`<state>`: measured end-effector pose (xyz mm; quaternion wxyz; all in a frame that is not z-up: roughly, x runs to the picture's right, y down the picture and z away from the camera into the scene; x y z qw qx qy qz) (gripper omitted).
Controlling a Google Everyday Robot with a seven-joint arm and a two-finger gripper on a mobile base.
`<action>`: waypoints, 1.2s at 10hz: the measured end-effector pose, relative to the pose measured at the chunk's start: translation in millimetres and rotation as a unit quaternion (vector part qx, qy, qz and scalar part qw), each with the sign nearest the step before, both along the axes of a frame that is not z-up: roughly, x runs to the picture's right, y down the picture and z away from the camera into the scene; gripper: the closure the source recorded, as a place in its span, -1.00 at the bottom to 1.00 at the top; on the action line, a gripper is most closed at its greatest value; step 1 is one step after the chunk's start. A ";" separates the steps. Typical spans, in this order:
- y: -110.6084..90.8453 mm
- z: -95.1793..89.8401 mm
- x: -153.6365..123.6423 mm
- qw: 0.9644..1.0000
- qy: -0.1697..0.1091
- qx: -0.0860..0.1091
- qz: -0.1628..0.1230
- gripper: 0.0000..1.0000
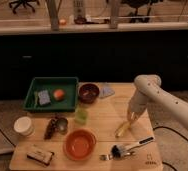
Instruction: Place banana in table surface
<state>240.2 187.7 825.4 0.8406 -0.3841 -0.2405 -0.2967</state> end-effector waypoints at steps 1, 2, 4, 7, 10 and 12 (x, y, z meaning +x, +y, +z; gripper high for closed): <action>0.7 -0.3 1.5 1.000 0.000 0.000 0.000 0.07; 1.4 -0.4 1.8 1.000 -0.001 0.000 -0.001 0.06; 2.6 -0.5 3.9 1.000 -0.002 0.000 -0.001 -0.12; 4.0 -2.6 9.4 1.000 -0.001 0.001 0.001 -0.59; 5.4 -5.2 10.4 1.000 -0.001 -0.001 -0.002 -0.60; 5.0 -7.0 13.0 1.000 0.000 0.000 -0.002 -0.60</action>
